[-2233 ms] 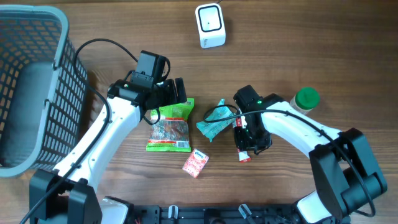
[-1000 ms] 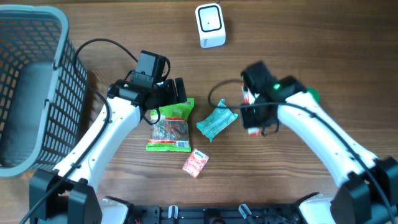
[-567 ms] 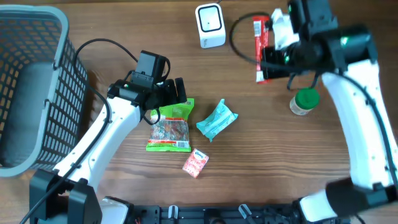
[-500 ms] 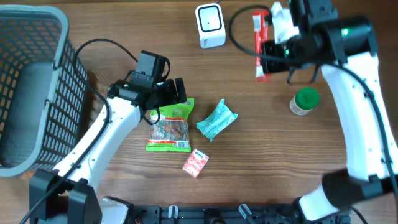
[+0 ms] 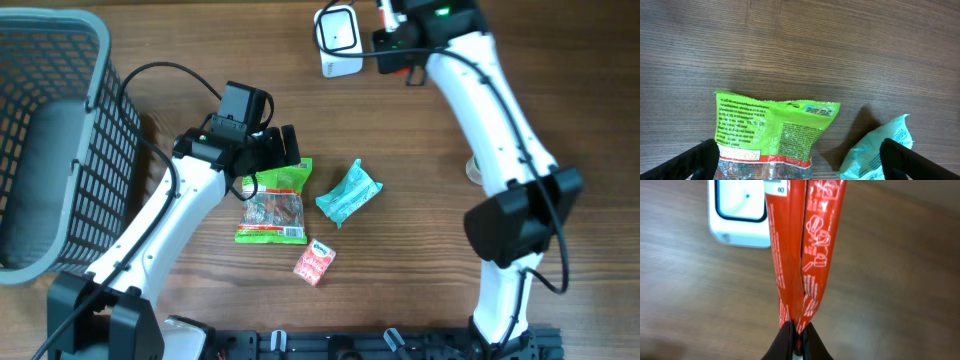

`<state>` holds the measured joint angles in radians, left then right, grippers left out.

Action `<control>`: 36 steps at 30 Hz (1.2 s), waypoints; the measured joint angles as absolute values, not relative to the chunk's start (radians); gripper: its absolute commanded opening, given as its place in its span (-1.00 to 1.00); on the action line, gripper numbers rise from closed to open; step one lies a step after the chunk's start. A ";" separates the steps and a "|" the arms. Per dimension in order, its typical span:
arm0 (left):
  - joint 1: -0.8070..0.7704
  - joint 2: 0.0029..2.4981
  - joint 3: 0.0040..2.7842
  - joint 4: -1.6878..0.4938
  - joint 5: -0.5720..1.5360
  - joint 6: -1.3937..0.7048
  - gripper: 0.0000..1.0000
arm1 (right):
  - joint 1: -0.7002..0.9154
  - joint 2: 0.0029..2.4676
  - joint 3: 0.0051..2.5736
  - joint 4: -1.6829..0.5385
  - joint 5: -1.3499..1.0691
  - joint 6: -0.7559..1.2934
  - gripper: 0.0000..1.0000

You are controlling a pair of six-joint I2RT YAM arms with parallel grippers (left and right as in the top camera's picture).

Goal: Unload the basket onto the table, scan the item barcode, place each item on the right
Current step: 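Hold the red packet in front of the white scanner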

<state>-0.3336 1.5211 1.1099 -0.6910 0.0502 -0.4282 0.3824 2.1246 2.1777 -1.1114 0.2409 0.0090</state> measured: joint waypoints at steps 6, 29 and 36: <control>-0.334 1.521 1.110 -0.691 0.050 -0.428 1.00 | 0.490 2.218 2.178 -0.955 0.485 -0.077 -0.92; -0.334 1.521 1.110 -0.691 0.050 -0.428 1.00 | 0.561 2.521 2.148 -0.498 1.026 -0.616 -0.92; -0.334 1.521 1.110 -0.691 0.050 -0.428 1.00 | 0.574 2.576 2.136 -0.493 1.030 -0.669 -0.91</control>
